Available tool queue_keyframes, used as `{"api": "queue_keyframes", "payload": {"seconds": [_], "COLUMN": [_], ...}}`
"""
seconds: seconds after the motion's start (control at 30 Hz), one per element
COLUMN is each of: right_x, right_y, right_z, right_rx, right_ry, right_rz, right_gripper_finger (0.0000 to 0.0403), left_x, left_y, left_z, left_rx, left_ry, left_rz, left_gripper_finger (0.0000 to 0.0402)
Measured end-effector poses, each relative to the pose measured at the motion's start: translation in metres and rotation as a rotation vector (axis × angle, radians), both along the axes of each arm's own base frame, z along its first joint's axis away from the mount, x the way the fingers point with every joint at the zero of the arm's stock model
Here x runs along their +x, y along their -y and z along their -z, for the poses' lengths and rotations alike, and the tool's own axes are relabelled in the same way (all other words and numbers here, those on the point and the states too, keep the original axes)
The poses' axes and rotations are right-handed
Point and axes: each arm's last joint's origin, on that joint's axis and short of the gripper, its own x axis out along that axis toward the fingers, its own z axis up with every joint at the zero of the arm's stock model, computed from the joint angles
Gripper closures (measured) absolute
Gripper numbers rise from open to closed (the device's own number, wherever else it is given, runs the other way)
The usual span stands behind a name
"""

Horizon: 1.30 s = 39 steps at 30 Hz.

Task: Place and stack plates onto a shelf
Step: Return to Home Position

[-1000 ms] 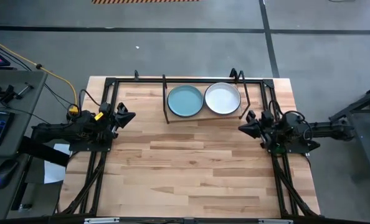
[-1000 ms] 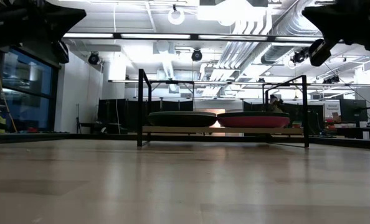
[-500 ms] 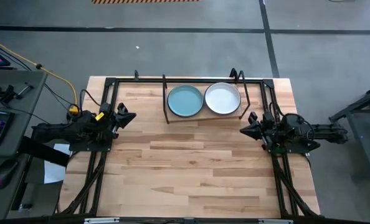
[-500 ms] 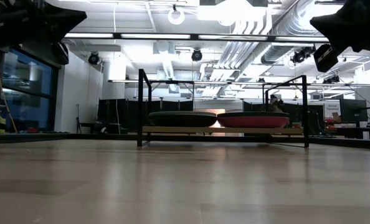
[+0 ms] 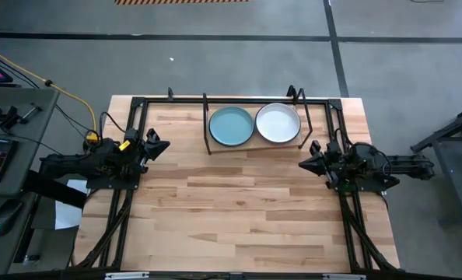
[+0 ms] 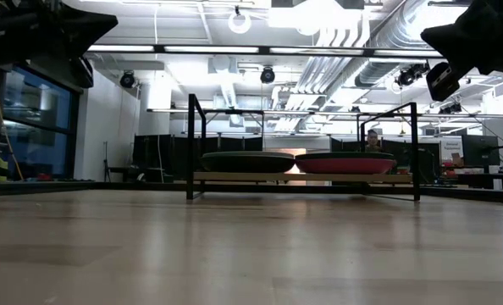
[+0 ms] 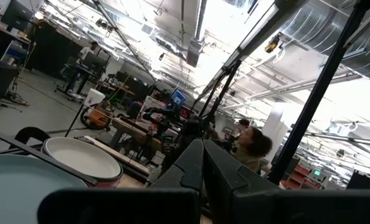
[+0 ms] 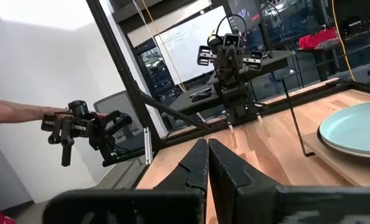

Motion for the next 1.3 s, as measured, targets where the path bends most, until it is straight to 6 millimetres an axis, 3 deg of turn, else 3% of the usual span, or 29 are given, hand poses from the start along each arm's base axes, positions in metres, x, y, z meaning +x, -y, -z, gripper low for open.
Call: {"api": "queue_keyframes", "payload": {"seconds": [0.37, 0.73, 1.3], "right_x": [0.003, 0.004, 0.004], "right_y": [0.0, -0.001, -0.001], "right_z": [0.011, 0.02, 0.02], "right_rx": [-0.055, -0.21, -0.215], "right_ry": [-0.011, -0.081, -0.081], "right_rz": [0.009, 0.013, 0.01], "right_gripper_finger": [0.0403, 0.0403, 0.0403], "left_x": [0.001, 0.006, 0.006], "left_y": [0.0, 0.0, 0.001], "left_z": [0.003, 0.031, 0.031], "left_rx": [-0.001, -0.015, -0.009], "left_ry": [-0.032, -0.334, -0.331], "left_rz": [0.001, 0.006, 0.034], "left_gripper_finger": [0.0401, 0.0401, 0.0401]}}
